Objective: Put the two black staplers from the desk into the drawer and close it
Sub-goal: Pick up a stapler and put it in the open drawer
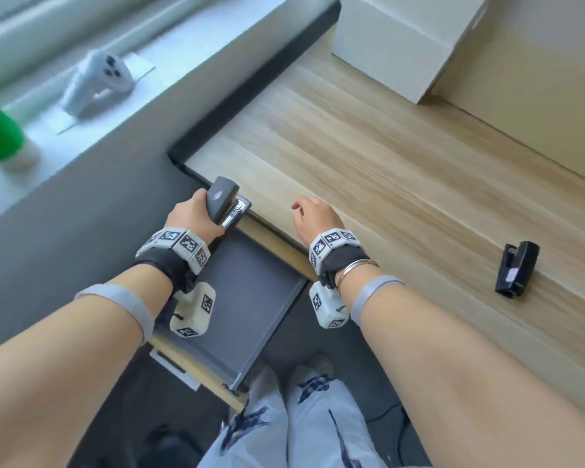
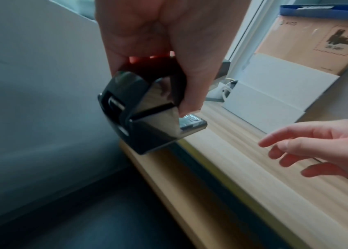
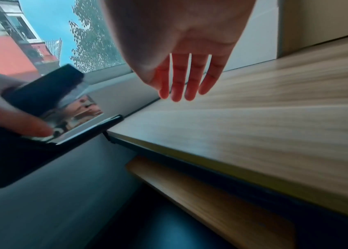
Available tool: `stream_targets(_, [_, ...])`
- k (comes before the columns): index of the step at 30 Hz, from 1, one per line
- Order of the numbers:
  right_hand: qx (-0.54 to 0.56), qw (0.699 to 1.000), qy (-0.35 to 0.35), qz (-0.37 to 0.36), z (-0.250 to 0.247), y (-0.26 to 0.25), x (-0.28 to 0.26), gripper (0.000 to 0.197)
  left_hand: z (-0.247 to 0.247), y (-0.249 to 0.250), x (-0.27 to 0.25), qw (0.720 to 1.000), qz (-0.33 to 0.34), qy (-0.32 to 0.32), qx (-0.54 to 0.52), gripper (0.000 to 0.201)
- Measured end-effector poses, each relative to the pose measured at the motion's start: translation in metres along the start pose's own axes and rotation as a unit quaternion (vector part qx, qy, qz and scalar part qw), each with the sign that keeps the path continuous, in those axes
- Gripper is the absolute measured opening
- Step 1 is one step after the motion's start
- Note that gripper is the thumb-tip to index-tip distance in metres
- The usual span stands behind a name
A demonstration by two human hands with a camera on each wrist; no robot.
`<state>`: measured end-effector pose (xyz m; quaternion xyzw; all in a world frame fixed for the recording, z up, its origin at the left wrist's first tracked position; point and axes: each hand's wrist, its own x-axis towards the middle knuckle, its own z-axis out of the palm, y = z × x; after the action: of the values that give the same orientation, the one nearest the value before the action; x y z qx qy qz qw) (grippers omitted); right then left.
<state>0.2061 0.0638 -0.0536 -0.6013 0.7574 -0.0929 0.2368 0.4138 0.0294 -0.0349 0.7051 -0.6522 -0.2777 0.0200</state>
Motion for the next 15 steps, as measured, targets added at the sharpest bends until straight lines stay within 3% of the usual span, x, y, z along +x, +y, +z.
stream_targets(7, [-0.062,0.997,0.049,0.020,0.035,0.003,0.023,0.035,0.041,-0.080,0.010,0.996,-0.062,-0.056,0.016,0.039])
stream_targets(15, [-0.059,0.994,0.078,0.057,0.073,0.028,0.035,0.043,0.116,-0.121,0.047,0.987,-0.093,-0.123,0.043,0.033])
